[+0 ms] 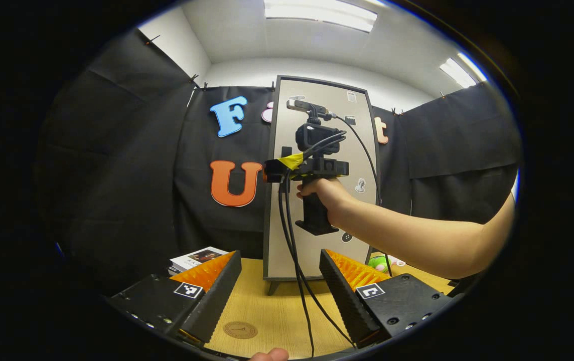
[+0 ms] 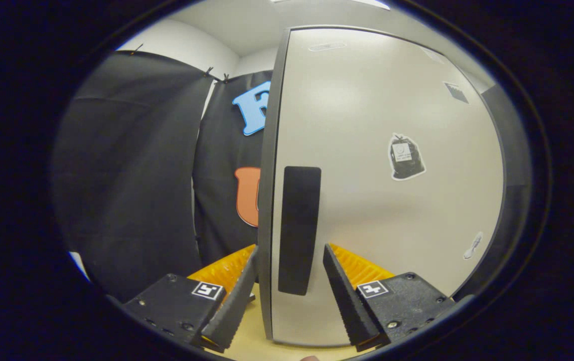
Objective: Open the cabinet door with the right hand, grasp the bottle in the cabinet with the left hand and place it on the coaster, then close the cabinet door with the right hand.
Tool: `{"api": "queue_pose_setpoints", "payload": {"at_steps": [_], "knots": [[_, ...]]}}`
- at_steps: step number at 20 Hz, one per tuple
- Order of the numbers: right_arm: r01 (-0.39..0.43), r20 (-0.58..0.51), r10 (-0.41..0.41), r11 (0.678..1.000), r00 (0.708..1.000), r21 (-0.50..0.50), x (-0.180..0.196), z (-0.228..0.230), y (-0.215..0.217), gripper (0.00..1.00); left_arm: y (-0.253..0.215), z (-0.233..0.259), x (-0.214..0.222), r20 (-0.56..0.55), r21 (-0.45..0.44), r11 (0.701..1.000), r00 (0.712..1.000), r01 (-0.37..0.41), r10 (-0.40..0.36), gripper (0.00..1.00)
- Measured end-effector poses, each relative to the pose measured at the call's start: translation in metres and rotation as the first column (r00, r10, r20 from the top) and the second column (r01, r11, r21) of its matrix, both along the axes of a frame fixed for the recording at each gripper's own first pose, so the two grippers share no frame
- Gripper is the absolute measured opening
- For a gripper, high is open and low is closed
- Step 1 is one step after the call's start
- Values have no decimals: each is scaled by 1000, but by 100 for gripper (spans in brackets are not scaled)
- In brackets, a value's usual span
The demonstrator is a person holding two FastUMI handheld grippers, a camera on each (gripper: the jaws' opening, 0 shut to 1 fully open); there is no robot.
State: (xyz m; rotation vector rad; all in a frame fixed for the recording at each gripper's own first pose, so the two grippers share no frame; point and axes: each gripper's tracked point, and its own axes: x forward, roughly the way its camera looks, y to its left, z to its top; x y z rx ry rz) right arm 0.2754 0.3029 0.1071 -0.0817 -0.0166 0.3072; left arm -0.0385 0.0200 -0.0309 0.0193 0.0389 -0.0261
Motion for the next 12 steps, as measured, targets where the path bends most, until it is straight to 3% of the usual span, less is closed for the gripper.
{"api": "queue_pose_setpoints", "payload": {"at_steps": [1, 2, 3, 6, 12], "knots": [[8, -4, -8, 1000, 1000, 9, 3, 0, -1, 80, 2, -1, 1, -2, -2, 1000, 1000, -3, 3, 95], [18, -9, -18, 1000, 1000, 18, 5, 0, -2, 68, 4, -1, 2, -4, -6, 1000, 1000, -7, 7, 95], [30, -16, -30, 999, 999, 30, 7, 0, -4, 69, 6, -1, 2, -3, -9, 1000, 1000, -9, 9, 95], [13, -22, -12, 997, 1000, 71, 8, 2, 0, 50, 12, 0, 4, -1, -9, 1000, 1000, -21, 21, 95], [53, -9, -53, 998, 999, 28, 9, 1, -3, 25, 15, -3, 4, -12, -23, 999, 1000, -28, 28, 95]]}}
